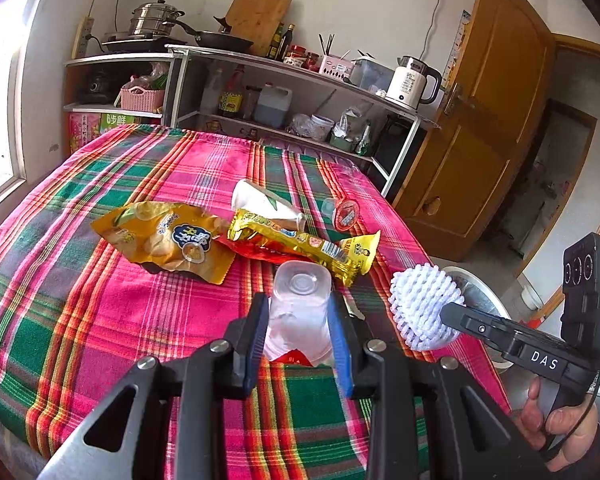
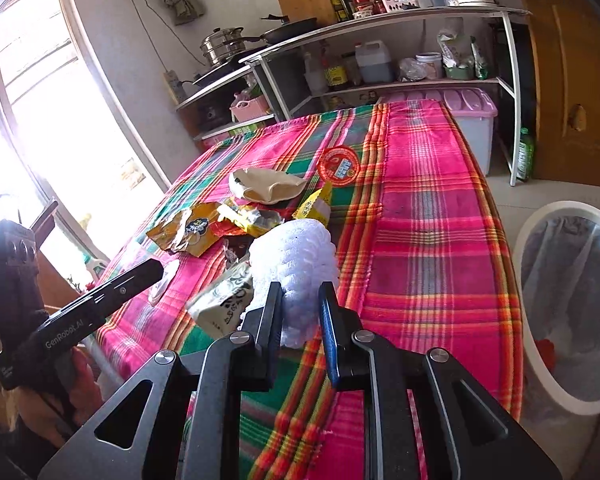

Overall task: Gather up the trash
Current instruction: 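Grasp the clear plastic cup with the left tool while the right tool grasps the white brush, then carry the cup and brush in both tools over the white bin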

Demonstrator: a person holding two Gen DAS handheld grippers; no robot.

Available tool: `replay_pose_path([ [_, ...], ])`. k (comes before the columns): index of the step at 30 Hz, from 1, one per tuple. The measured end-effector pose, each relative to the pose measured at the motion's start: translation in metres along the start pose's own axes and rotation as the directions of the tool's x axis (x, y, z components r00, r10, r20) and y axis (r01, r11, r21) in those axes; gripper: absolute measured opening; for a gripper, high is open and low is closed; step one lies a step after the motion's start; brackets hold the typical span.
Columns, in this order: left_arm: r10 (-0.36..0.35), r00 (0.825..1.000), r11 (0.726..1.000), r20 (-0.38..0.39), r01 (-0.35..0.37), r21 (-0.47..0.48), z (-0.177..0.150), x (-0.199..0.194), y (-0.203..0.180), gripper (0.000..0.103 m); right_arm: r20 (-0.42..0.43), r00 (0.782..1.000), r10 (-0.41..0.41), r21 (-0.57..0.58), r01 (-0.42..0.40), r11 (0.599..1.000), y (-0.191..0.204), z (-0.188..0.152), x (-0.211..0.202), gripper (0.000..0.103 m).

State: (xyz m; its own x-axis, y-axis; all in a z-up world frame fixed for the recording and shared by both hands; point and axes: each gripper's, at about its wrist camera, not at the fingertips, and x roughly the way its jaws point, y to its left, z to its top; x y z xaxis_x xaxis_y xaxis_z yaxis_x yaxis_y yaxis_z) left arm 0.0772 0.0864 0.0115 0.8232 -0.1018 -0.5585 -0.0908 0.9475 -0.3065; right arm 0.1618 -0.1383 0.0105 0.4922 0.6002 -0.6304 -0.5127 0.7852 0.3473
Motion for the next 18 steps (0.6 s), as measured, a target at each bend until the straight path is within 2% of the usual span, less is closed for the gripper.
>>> replay_pose_path([
  [8,-0.042,0.999,0.998,0.001,0.042,0.051,0.004,0.001,-0.029,0.031,0.04,0.999,-0.024,0.039,0.022,0.999,-0.018,-0.004,-0.023,0.019],
  [18,-0.127,0.991,0.983,-0.03,0.129,0.128,0.007,0.021,-0.082,0.031,0.084,0.992,-0.095,0.113,0.085,0.99,-0.056,-0.012,-0.055,0.019],
])
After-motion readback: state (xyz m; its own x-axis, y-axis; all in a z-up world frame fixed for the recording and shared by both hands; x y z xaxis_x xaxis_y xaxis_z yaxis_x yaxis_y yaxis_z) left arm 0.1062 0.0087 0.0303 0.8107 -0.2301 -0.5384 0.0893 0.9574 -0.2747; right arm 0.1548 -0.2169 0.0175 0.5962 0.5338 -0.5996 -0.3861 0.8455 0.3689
